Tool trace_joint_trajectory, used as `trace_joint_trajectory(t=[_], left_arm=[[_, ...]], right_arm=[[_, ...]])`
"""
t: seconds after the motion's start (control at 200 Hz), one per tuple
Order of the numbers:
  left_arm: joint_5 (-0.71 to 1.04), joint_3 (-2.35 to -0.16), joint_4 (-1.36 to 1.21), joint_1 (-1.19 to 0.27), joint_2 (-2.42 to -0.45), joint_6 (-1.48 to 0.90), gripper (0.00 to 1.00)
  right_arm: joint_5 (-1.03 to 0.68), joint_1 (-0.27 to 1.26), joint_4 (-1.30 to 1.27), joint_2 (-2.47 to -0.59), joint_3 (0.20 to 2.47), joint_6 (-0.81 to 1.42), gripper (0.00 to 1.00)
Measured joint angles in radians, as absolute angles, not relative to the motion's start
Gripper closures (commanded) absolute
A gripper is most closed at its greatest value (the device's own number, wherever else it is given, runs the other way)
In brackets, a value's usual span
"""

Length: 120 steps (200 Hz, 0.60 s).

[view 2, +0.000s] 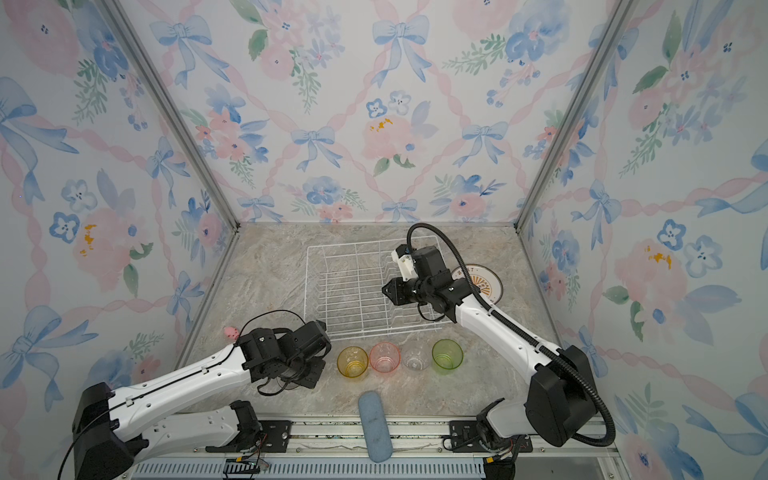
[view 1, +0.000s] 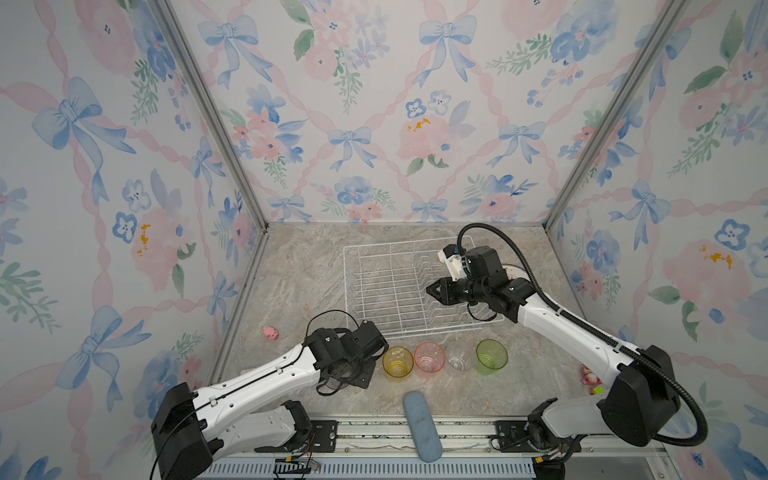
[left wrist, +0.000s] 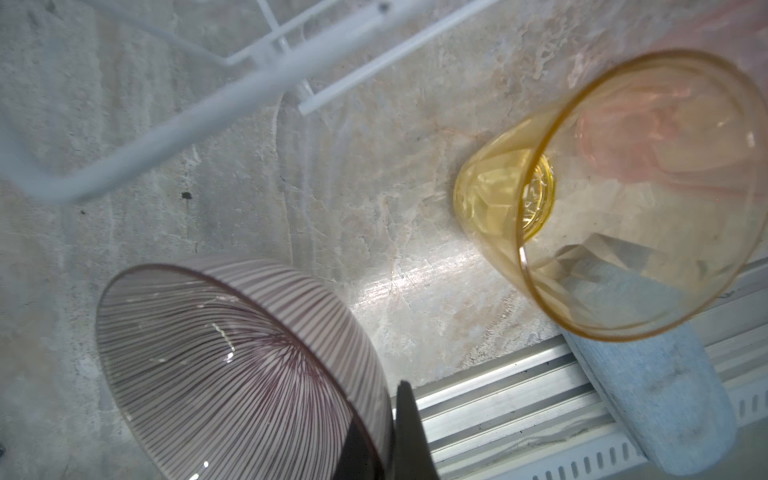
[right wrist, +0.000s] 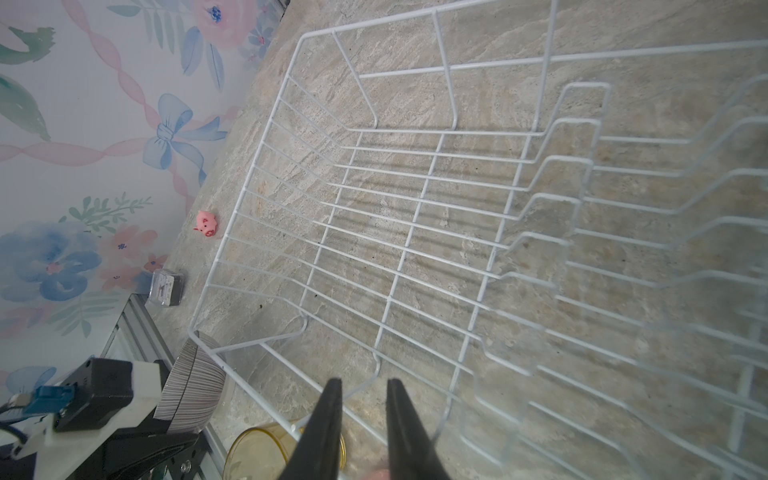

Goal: Unload the mixed dishes from the dish rack
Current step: 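Lower the striped bowl onto the table beside the yellow glass with the left gripper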

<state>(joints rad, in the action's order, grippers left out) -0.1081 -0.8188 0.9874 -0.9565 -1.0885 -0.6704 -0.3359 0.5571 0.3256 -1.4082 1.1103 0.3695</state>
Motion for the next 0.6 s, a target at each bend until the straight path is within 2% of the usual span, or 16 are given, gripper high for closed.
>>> trace_joint_trajectory(t=[0.6], left_arm=[[-0.146,-0.819,0.868,-0.974,-1.268,-0.656,1.00]], right_arm=[[-0.344,0.557,0.326,-1.412,1.110,0.366,0.77]])
